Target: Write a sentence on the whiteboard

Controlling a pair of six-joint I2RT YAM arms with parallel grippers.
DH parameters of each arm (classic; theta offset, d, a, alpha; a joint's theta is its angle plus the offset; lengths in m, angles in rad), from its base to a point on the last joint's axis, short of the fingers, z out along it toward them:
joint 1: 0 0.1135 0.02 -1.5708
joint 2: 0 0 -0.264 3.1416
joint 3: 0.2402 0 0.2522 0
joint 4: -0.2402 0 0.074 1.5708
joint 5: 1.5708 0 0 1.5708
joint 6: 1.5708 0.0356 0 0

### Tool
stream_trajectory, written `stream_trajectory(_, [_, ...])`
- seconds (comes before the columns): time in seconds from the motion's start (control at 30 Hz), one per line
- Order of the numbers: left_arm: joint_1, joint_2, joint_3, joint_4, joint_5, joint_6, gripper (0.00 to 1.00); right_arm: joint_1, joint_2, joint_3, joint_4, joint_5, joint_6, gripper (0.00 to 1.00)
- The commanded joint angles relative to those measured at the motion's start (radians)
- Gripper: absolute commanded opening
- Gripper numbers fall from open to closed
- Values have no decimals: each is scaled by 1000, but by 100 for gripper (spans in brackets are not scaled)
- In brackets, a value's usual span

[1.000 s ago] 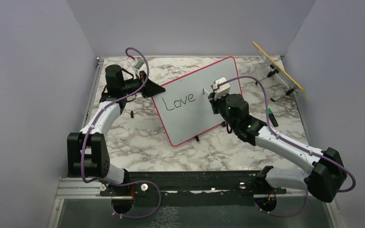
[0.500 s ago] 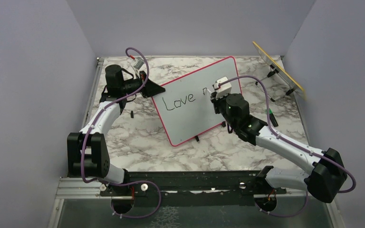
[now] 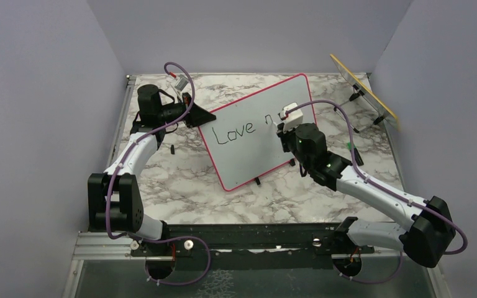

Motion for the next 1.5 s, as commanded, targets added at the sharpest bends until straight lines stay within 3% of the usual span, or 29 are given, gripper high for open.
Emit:
stream_trajectory(0.0, [-13,38,-17,-83,-24,90,0,-4,-22,14,-1,-5,8,1])
stream_trajectory(0.37, [-12,38,-17,-83,-23,90,0,-4,-24,0,137,1,-12,1])
stream_trajectory(1.47, [-12,37,-17,-83,-17,89,0,-30,39,15,147,20,-1,1])
